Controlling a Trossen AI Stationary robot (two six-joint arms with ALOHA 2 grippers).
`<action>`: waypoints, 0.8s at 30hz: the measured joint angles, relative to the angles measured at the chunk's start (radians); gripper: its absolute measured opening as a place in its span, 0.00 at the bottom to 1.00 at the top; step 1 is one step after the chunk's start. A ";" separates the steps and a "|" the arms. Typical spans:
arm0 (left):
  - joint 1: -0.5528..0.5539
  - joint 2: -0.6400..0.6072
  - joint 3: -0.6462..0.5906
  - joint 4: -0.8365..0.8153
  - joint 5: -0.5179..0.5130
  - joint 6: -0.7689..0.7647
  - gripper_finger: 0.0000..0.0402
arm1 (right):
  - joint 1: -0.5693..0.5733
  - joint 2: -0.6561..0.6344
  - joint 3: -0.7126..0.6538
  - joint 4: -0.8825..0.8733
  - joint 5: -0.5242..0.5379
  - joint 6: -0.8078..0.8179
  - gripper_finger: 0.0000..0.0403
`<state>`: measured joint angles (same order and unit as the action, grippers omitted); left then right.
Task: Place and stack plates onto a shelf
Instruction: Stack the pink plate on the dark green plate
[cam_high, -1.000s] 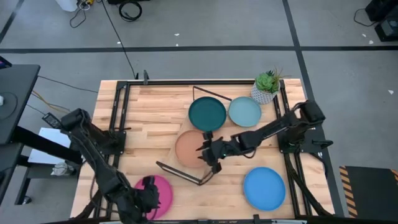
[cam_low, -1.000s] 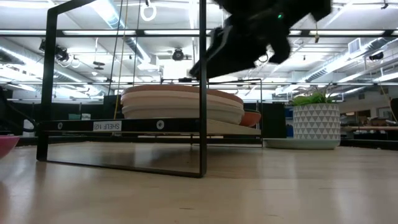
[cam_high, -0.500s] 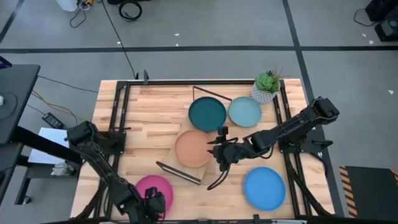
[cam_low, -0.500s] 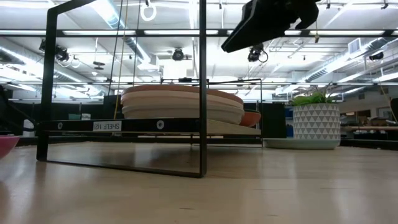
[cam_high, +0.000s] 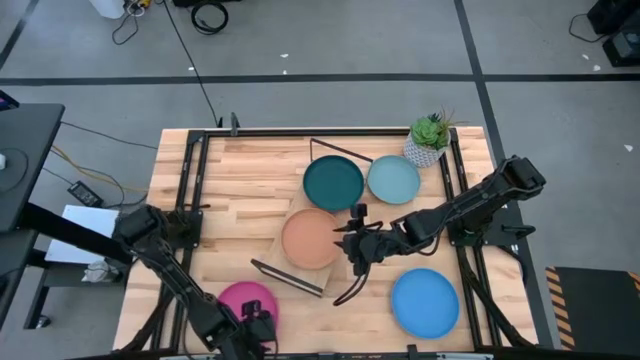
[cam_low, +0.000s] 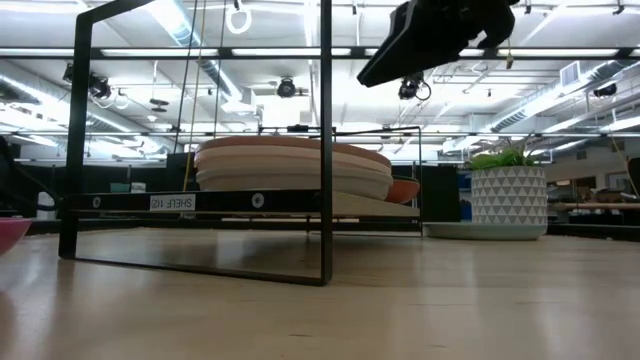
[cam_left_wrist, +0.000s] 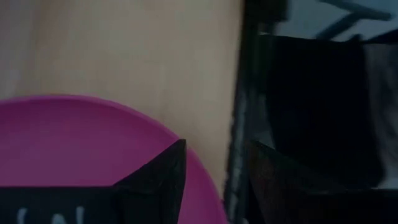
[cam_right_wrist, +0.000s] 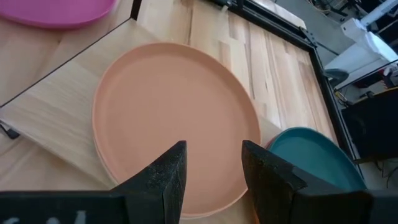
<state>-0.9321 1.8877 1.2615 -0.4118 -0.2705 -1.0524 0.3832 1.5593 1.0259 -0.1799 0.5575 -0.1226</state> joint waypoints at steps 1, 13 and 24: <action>0.002 0.015 0.026 -0.037 -0.004 -0.002 0.43 | 0.000 0.000 -0.005 0.000 0.000 0.005 0.40; 0.021 0.206 0.246 -0.322 0.086 -0.090 0.40 | 0.003 0.001 -0.040 0.010 0.001 0.034 0.40; 0.029 0.190 0.248 -0.361 0.201 -0.129 0.05 | 0.004 -0.041 -0.040 0.007 0.001 0.014 0.40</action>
<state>-0.9031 2.0778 1.5093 -0.7723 -0.0696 -1.1812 0.3870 1.5187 0.9859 -0.1725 0.5583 -0.1083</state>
